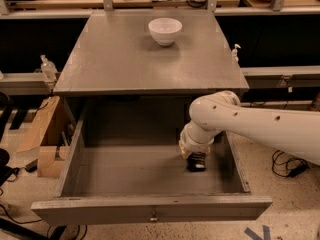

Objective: Pick rxbar chocolate from top drawer and place on counter

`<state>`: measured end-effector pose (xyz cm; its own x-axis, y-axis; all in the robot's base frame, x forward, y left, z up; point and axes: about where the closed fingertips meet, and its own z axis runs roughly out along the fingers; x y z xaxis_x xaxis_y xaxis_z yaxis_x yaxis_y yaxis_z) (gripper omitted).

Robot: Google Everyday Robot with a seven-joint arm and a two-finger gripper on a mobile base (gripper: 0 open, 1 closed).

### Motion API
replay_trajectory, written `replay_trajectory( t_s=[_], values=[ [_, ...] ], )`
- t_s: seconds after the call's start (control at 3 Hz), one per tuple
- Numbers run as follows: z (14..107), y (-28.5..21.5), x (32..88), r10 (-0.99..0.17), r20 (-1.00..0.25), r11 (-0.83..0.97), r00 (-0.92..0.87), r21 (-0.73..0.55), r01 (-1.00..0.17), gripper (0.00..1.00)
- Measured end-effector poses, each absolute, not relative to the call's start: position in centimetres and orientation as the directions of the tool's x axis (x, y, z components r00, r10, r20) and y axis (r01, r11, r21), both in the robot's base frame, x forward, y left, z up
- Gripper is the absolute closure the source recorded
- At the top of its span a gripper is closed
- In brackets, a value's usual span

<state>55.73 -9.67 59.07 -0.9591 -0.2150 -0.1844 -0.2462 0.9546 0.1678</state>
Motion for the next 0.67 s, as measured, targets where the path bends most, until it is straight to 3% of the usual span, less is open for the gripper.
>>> replay_trajectory(
  t_s=[0.33, 0.67],
  values=[
    [59.91, -9.67, 55.73, -0.215, -0.184, 0.955, -0.959, 0.168, -0.246, 1.0],
    [59.98, -9.67, 55.73, -0.215, -0.184, 0.955, -0.959, 0.168, -0.246, 1.0]
  ],
)
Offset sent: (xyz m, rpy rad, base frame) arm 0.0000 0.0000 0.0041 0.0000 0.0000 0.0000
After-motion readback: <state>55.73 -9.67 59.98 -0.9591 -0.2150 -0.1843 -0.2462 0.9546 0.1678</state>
